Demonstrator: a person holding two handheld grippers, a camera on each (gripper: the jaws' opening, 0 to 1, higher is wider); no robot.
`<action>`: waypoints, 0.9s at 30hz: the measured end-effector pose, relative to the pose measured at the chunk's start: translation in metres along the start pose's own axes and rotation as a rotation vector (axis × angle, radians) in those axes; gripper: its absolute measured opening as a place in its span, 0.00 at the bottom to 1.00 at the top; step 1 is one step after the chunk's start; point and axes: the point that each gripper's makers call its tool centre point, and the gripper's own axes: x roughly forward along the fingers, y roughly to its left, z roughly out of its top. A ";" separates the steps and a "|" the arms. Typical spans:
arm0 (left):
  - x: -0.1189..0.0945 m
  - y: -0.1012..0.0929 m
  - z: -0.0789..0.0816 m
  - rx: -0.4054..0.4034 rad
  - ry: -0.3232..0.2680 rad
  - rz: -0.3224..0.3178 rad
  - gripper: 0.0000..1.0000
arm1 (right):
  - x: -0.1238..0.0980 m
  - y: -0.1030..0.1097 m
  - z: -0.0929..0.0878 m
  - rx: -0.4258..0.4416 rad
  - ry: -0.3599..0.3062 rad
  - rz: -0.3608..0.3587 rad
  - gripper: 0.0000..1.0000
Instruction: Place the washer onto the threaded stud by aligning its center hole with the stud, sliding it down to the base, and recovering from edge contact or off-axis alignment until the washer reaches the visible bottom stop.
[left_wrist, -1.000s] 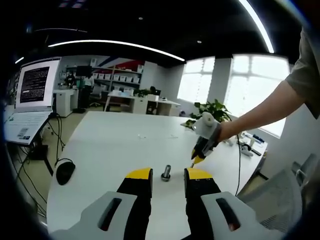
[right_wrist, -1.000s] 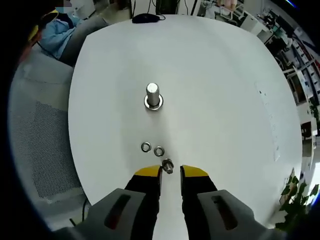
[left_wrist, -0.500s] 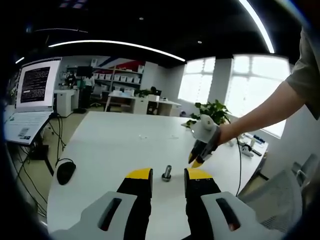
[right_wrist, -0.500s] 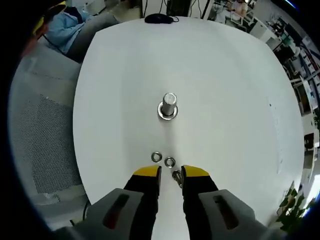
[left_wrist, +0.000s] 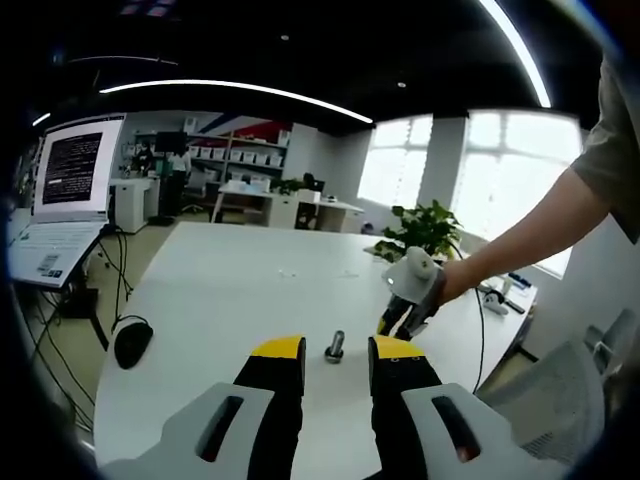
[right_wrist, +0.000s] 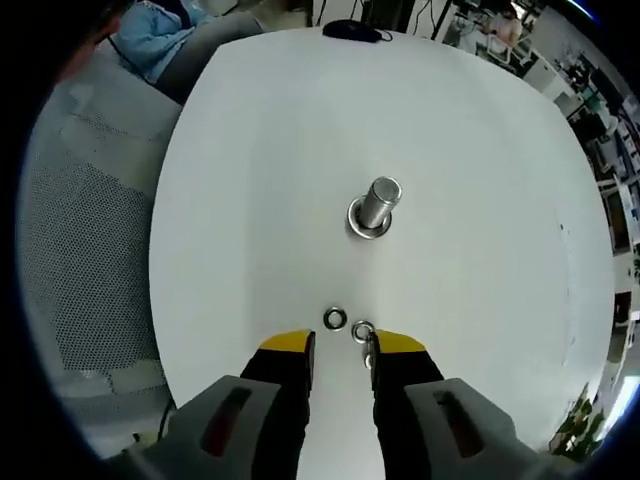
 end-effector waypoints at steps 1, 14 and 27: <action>0.000 0.000 0.000 0.000 0.001 0.000 0.23 | 0.002 0.001 0.000 0.002 0.002 0.003 0.24; 0.000 0.002 0.000 0.000 0.000 0.007 0.22 | 0.025 0.011 -0.006 0.068 0.032 0.021 0.23; 0.000 0.003 -0.002 0.000 0.007 0.010 0.22 | 0.036 0.009 -0.010 0.186 0.020 0.013 0.20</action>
